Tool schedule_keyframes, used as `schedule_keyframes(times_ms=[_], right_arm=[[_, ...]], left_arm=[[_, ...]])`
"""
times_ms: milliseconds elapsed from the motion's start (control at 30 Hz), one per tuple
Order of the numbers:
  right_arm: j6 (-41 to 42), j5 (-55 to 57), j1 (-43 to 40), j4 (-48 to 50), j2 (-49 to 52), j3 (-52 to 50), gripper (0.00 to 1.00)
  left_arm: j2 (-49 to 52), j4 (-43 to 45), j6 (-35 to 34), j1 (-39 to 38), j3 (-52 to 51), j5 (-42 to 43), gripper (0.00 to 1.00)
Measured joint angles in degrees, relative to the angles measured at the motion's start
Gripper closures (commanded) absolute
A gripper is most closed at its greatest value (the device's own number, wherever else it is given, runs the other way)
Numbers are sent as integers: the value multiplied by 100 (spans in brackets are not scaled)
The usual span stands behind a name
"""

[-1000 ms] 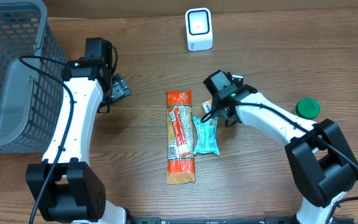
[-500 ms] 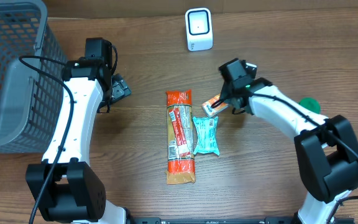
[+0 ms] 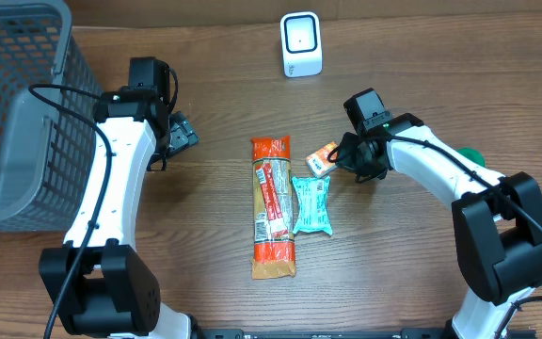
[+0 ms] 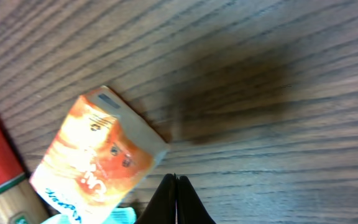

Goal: Scan the item barcode
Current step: 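Lift the orange Kleenex pack up and away from the table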

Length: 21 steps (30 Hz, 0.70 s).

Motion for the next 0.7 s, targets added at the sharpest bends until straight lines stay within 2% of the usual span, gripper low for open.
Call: schedule_keyframes(times_ms=[367, 700], right_arm=[[90, -26, 66, 341, 188, -9, 96], [105, 168, 105, 1126, 293, -26, 96]], left_arm=[[0, 0, 0, 0, 0, 0, 0], [0, 0, 0, 0, 0, 0, 0]])
